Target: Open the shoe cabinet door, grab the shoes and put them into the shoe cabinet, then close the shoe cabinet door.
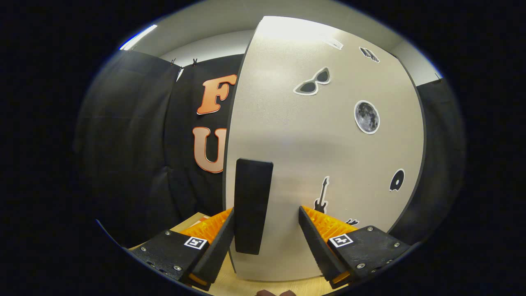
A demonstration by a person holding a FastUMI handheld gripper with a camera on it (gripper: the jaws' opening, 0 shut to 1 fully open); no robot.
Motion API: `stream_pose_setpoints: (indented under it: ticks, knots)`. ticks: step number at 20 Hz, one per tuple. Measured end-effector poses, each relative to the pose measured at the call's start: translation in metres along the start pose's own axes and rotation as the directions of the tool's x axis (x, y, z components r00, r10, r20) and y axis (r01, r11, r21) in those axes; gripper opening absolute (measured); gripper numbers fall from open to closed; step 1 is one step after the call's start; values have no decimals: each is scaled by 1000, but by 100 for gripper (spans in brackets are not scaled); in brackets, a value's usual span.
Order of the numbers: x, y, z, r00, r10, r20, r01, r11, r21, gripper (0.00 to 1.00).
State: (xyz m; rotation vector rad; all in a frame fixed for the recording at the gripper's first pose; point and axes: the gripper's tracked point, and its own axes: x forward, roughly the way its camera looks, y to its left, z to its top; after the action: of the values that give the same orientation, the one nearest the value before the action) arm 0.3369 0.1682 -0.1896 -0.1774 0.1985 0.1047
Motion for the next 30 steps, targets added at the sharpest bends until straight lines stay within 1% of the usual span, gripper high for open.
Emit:
stream_pose_setpoints:
  ticks: [7,11,13,15,19,24,30]
  knots:
    - [14,-1,1,1000,-7,-6,7,1000,26,92]
    - [17,-1,1,1000,-9,-12,10,1000,18,93]
    - [17,2,0,1000,-1,-23,2,1000,21,93]
    - [12,5,-1,999,23,-28,-22,998,56,93]
    - [-14,9,2,1000,20,-23,-19,998,54,93]
    - [-60,4,7,1000,-1,-10,2,998,63,93]
    - [-122,-16,12,998,-66,6,66,997,51,93]
